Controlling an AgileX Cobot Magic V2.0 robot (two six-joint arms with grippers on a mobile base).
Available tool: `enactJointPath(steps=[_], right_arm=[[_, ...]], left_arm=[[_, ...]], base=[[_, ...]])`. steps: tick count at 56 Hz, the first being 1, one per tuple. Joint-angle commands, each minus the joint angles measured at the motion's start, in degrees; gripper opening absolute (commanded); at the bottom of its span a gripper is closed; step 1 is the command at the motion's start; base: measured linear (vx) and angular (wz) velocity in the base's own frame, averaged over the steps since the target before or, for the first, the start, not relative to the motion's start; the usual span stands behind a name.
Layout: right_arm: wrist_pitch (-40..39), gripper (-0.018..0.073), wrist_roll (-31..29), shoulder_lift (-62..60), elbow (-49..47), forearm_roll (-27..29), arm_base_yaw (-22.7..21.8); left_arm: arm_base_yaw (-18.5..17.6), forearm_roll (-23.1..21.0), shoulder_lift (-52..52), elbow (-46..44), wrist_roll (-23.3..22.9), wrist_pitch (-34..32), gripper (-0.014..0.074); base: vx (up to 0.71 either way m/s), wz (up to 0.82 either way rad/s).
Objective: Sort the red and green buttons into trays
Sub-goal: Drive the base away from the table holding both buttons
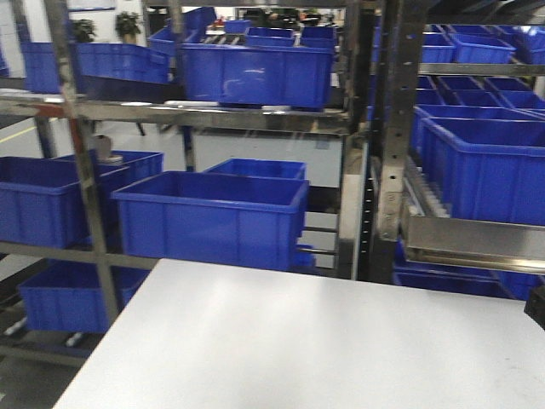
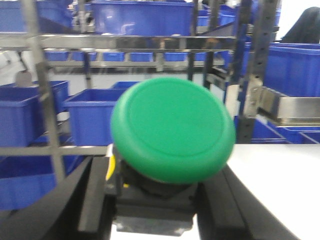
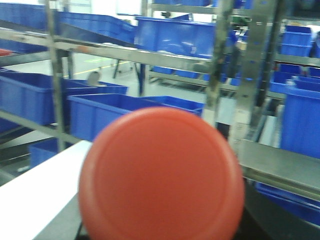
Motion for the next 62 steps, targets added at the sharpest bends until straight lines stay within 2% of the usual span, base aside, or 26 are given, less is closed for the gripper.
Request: enactJointPath(steps=[1,62], right_arm=[[-2.9,-0.0009,-0.3,0.2,-2.2,-1.3,0.0],[-3.0,-0.0009,-0.3,0.2,-2.2,-1.3,0.0]], left_arm=[[-0.4,-0.4,0.0,-2.1,0.0,-4.7,-0.0006],[-0.4,-0.4,0.0,-2.1,0.0,-4.6,-0.0006]], base=[[-0.21,0.38],[-0.15,0.45]])
